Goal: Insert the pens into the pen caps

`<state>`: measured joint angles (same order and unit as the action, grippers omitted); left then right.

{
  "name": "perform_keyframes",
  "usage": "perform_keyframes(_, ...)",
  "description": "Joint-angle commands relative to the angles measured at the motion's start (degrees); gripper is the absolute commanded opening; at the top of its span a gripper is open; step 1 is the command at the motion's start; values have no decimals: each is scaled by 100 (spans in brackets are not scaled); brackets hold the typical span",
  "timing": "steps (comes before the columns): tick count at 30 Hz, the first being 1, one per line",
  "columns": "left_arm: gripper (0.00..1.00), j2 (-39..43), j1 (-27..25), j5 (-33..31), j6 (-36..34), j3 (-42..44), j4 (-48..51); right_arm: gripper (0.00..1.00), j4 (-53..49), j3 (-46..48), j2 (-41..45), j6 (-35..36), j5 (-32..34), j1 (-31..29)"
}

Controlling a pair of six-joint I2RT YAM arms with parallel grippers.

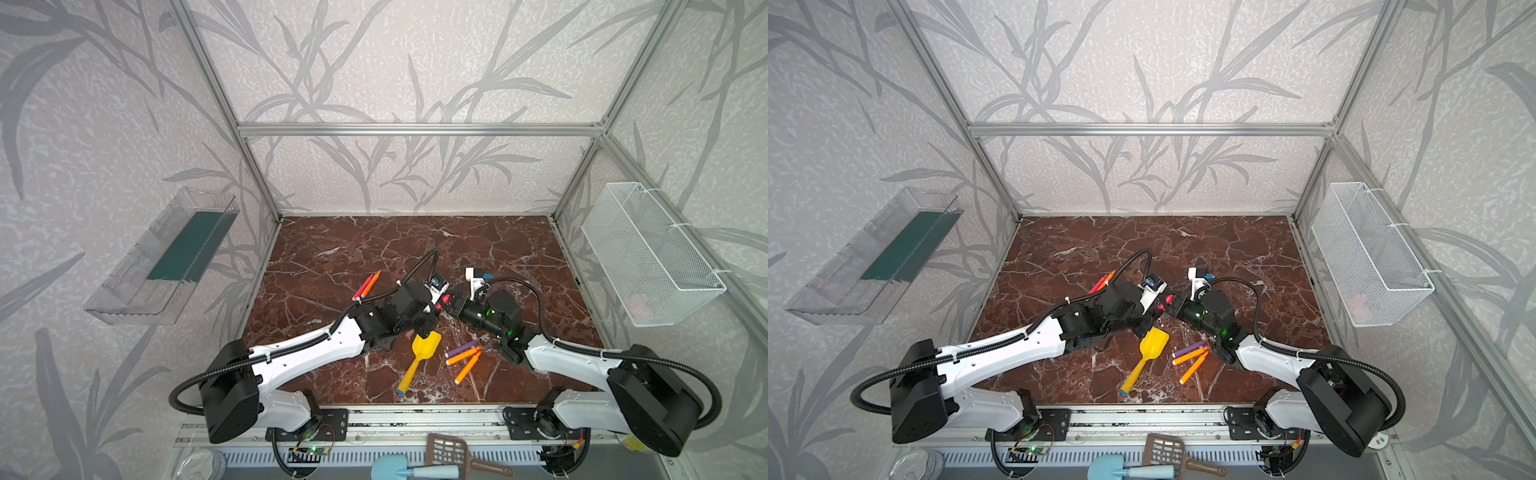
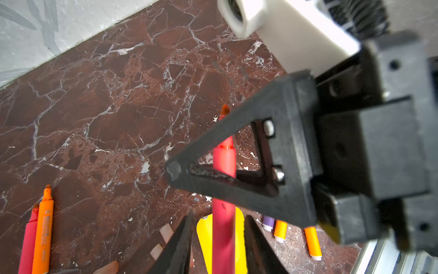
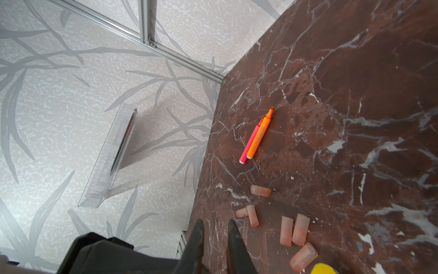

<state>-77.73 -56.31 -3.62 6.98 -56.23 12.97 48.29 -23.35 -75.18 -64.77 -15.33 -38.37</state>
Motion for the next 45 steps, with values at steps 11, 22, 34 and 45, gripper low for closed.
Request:
perform_keyframes(11, 44, -383, -29, -35, -224, -187, -76, 0, 1819, 108, -768, -657, -281, -207)
perform_keyframes(22, 26, -453, -29, -12, -235, -179, -148, 0, 1713, 288, -306, -640, -233, -347)
perform_keyframes(34, 0, -385, -27, -181, -202, -121, -226, 13, 1324, 253, -232, -574, -29, -443)
perform_keyframes(45, 0, 1193, 306, -2743, 737, 1146, -1077, 69, -2363, -623, 1071, 790, 1170, -434)
